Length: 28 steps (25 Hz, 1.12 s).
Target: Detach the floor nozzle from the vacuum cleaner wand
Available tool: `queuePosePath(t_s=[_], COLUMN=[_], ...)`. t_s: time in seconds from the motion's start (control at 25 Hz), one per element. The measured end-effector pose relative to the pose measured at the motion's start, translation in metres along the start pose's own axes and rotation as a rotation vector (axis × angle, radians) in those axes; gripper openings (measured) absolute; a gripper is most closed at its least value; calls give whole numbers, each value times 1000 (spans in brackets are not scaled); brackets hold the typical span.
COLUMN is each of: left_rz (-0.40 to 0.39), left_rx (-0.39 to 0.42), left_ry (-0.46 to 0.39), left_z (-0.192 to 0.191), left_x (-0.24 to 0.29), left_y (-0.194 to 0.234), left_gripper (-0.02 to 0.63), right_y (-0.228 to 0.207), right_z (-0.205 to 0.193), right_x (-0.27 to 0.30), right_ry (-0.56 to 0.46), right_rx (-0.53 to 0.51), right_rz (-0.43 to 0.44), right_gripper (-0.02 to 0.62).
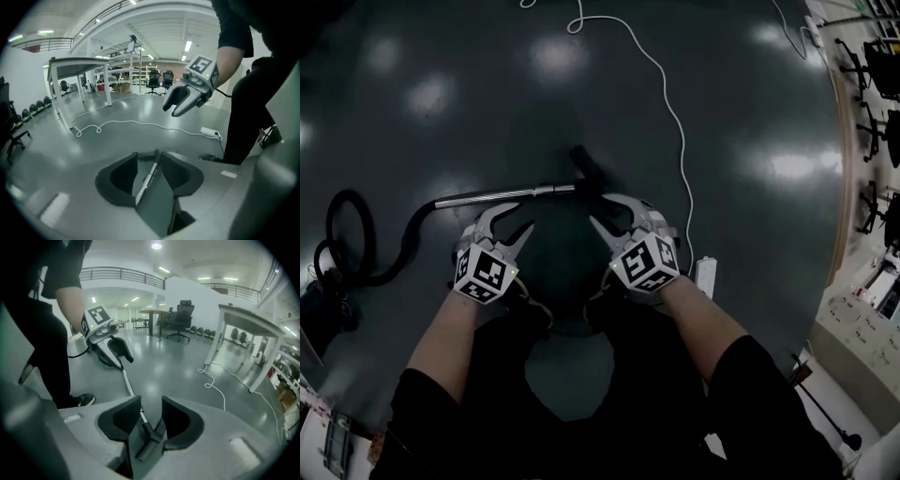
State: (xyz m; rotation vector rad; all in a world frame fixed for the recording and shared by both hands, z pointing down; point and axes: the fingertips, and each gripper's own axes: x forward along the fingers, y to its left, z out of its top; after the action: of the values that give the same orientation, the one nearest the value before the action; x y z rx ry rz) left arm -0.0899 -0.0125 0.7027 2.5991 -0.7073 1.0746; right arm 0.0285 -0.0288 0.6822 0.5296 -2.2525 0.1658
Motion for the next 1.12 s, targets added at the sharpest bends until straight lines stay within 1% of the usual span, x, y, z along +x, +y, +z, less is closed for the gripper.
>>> queuePosePath(t_s=[0.12,0.4,0.56,0.64,0.72,0.84,0.92,1.0,1.12], left_rz=[-30,-92,-122,-128,-117,-91,-80,-77,-88], left_rx=[62,254,362,409,471,574,630,646,642], left_ry=[83,271,367,400,445,518,544,559,575], left_z=[-41,-122,-161,-175,-190,-211,-217,-220,-225], left_x=[43,120,151,163,173,185,193,201,206], left_y=[0,3,4,5,7,11,14,15,16], left_gripper=[178,206,224,225,224,218,198,209,204], right_y=[2,21,28,29,31,31,29,28,27], right_z=[-33,-96,-132,-147,-159,-173,-182,-190,-195], right_x=[41,117,149,164,176,191,201,209,217], right_ry=[43,148,239,277,307,355,386,423,469], right_rx=[-91,-354,-505,-539,-582,-711,-775,-799,-824], right_rz=[54,188,225,221,207,146,105,86,64], right_gripper=[149,176,190,201,201,201,201,201,201])
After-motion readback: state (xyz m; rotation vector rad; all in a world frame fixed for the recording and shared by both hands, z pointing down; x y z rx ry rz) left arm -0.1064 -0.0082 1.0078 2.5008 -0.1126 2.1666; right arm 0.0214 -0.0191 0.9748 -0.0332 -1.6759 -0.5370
